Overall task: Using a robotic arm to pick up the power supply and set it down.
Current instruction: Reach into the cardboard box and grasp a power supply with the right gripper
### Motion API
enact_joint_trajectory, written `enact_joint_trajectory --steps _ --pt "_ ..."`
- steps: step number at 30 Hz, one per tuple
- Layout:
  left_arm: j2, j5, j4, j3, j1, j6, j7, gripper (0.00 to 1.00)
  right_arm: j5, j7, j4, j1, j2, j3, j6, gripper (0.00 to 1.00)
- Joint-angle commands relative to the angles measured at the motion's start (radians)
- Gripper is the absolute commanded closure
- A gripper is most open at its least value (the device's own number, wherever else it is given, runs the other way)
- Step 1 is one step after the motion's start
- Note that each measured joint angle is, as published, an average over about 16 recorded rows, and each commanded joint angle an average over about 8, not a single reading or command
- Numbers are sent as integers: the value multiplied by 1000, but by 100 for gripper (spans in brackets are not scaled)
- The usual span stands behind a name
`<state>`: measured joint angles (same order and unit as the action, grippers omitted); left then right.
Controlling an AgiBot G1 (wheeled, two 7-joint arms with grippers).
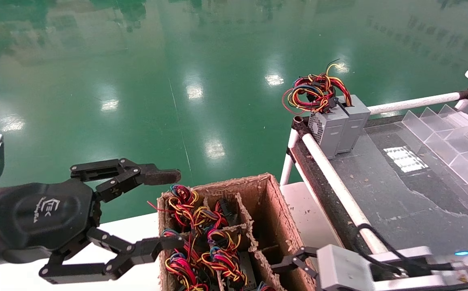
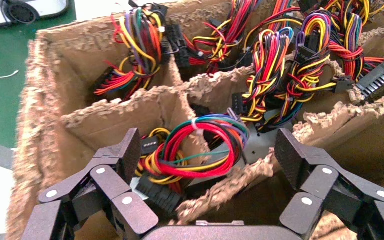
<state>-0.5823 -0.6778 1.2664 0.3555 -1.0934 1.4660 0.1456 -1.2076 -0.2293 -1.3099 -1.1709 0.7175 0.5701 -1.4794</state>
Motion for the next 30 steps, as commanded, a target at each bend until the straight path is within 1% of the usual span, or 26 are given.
enact_joint_trajectory --steps 1,12,30 --pt "0 0 0 0 0 0 0 0 -12 -1 -1 5 14 6 15 100" --pt "0 0 0 0 0 0 0 0 -53 -3 -18 19 45 24 54 100" --pt "0 0 0 0 0 0 0 0 -41 -1 -15 27 25 18 49 100"
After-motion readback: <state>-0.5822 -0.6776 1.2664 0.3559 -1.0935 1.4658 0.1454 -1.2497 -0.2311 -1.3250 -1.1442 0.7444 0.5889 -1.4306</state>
